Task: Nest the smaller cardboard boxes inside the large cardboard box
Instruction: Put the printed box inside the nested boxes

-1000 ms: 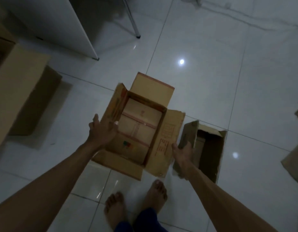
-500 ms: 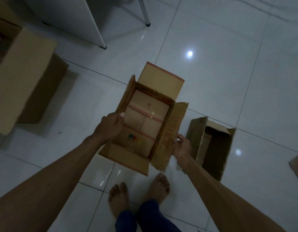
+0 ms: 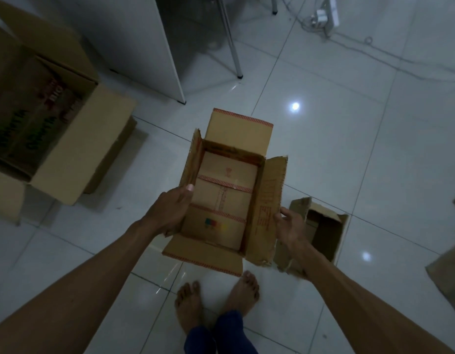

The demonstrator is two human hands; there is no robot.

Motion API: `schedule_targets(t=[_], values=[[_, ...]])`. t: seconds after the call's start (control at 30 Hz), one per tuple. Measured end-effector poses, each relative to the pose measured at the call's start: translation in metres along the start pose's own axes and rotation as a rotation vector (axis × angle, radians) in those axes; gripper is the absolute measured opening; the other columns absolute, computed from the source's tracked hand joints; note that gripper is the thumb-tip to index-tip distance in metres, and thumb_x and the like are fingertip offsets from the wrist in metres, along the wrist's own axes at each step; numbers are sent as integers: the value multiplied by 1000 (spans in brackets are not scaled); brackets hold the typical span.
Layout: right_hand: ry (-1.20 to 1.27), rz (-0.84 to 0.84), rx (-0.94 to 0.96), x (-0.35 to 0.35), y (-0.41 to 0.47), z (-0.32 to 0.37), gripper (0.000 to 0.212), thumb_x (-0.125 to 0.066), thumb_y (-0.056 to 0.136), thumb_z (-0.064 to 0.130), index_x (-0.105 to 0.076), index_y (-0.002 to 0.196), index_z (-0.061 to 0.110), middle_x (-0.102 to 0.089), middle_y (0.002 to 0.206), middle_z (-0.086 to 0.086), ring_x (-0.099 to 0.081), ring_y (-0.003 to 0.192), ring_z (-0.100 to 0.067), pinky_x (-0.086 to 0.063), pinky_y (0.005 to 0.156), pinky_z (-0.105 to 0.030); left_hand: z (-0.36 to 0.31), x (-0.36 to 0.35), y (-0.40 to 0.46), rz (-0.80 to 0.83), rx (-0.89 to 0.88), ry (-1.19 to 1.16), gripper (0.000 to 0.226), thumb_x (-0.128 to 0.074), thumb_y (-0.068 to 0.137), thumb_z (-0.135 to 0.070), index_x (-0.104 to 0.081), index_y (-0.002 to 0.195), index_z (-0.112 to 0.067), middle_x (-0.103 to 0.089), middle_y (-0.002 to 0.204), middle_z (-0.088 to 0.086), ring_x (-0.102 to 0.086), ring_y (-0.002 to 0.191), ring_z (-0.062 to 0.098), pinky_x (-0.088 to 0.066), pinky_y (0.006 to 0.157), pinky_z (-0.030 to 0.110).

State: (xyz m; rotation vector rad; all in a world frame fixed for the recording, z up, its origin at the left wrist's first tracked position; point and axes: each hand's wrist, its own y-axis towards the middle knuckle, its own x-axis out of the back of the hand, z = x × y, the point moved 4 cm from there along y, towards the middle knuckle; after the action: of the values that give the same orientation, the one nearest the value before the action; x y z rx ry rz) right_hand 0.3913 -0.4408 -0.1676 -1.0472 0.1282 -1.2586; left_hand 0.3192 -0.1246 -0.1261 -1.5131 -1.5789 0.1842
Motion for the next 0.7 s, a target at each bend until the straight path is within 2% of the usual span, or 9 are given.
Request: schedule_targets(t=[0.1,0.17,0.23,0.3,0.37,0.43,0.5,0.57,0.7], values=[[-47,11,58,4,-8,17,24,-60,100,17,-71,121,13,-63,84,17,-59,72,0,-51,62,-18,1,13,-8,1,-26,7,57,-23,101,-66,-58,81,-26,-68,84,-5,-65,79,9,-48,75,30],[-82,12,101,4,-14,28,24,-59,101,18,-70,121,13,-62,85,17,-58,74,-1,-53,70,-23,-2,25,-18,9,-33,14,51,-23,101,-66,-57,88,-29,-65,102,-15,-60,86,3,-45,83,28],[0,42,85,3,-18,35,21,-59,102,15,-71,118,12,-67,87,12,-64,74,-3,-58,78,-30,-2,32,-25,4,-35,12,43,-24,102,-64,-55,104,-35,-57,109,-13,-52,85,-3,-40,81,20],[174,93,42,-1,-25,42,18,-58,101,9,-72,112,11,-72,90,6,-72,71,-6,-63,72,-28,-2,42,-34,-4,-47,-9,50,-25,102,-64,-61,112,-31,-56,110,-13,-55,89,2,-40,84,22],[213,109,43,-5,-33,49,17,-57,101,8,-72,102,15,-73,88,4,-73,65,-3,-61,60,-20,0,53,-45,-36,-67,-24,52,-26,102,-63,-64,95,-28,-66,98,-10,-61,86,10,-44,83,29],[119,85,95,-9,-44,59,17,-58,102,13,-71,95,22,-73,86,6,-72,62,-2,-58,55,-16,4,65,-54,-82,-96,-34,54,-29,103,-60,-56,74,-25,-64,74,-5,-60,68,8,-43,69,27],[7,43,144,-14,-54,70,20,-57,103,19,-70,90,27,-74,86,6,-71,69,-3,-60,59,-20,10,78,-61,-128,-138,-18,57,-29,104,-57,-52,70,-17,-63,66,-2,-58,58,4,-39,60,25],[-65,-12,172,-20,-64,82,20,-55,104,22,-70,92,30,-75,89,5,-72,78,-11,-62,68,-30,17,90,-65,-185,-171,-11,55,-30,105,-55,-47,65,-20,-62,60,-8,-56,54,1,-36,53,19],[-159,-95,281,-35,-83,105,22,-52,104,29,-72,97,28,-74,86,6,-70,76,-12,-51,59,-26,32,114,-77,-303,-176,-37,56,-32,106,-51,-41,57,-25,-48,47,-12,-47,44,2,-29,47,23]])
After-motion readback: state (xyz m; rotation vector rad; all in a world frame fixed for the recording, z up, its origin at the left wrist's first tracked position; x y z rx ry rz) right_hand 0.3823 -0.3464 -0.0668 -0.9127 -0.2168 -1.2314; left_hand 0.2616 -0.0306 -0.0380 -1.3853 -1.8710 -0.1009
